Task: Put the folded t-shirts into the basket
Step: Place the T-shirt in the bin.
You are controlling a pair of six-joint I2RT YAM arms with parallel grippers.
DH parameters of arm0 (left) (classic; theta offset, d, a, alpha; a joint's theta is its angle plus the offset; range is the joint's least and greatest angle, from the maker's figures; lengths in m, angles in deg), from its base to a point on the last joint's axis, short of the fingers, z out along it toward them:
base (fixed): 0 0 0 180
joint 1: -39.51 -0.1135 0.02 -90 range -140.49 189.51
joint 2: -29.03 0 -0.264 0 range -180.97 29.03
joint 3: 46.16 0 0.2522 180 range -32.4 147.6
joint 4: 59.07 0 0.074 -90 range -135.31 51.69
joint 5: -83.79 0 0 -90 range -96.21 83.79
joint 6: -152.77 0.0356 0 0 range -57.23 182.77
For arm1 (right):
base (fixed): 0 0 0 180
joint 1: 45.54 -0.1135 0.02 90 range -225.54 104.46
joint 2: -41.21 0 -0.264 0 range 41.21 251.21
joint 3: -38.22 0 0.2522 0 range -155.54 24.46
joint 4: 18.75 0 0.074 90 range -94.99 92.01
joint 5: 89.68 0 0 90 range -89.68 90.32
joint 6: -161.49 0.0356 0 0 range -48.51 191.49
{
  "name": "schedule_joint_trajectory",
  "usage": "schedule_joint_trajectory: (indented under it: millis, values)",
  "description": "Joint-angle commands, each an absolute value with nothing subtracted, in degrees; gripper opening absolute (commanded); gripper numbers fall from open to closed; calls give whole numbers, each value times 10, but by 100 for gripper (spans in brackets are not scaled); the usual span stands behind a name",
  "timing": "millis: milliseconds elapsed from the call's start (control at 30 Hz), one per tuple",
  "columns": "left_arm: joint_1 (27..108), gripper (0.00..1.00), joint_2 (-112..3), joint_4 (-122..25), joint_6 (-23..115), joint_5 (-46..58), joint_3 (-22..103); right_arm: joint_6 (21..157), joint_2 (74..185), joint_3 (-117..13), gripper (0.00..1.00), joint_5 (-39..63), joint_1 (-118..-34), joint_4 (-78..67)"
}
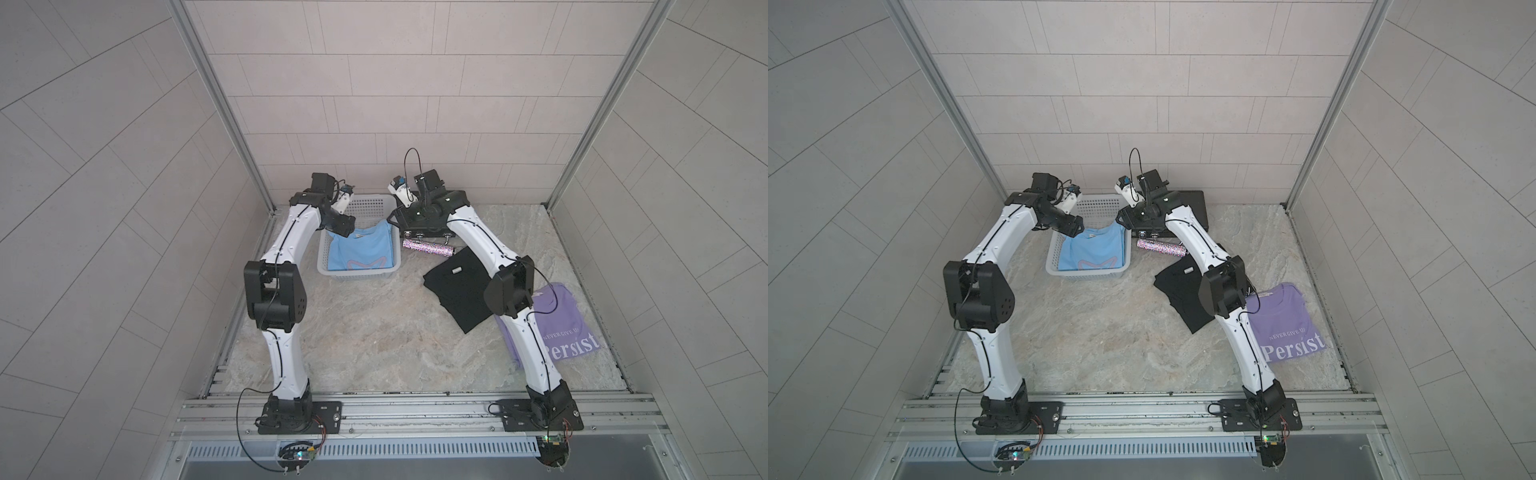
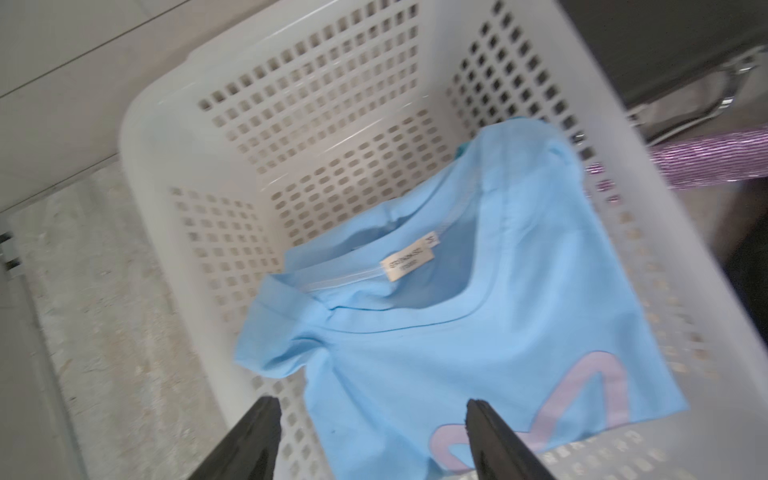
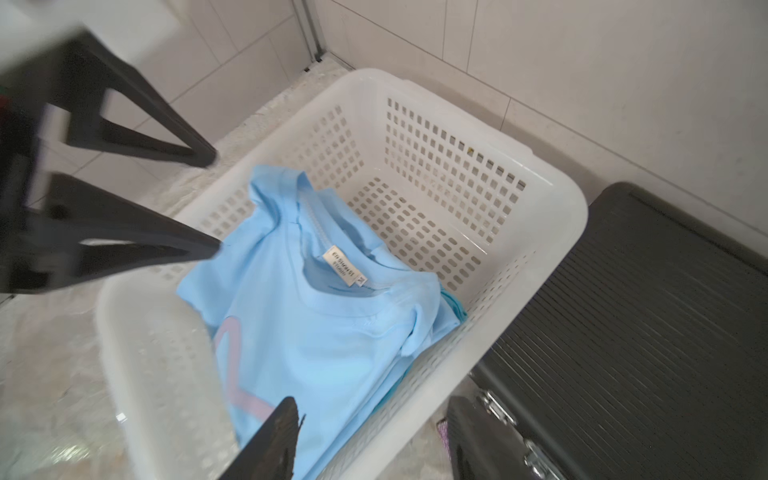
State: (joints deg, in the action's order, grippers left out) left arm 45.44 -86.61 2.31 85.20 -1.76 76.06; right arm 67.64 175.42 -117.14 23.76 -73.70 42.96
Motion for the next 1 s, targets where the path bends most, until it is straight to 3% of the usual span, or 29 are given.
schedule_joint_trajectory:
  millis: [0,400,600,767,867,967]
  values:
    - [480,72,-894,0,831,59,742,637,1662,-1094,61,267,-721,455]
    - [534,72,-1083,34,831,34,911,590,1452,-741,62,271,-593,439]
    - [544,80,-1141,93,837,8,1004,557,1384,-612,63,215,-541,428]
    - [542,85,-1033,70,838,-23,956,532,1408,-597,68,179,-491,425]
    - [544,94,-936,31,826,-16,876,519,1457,-624,80,168,-480,447]
    - [551,100,-865,22,823,-3,812,487,1469,-620,85,163,-481,493]
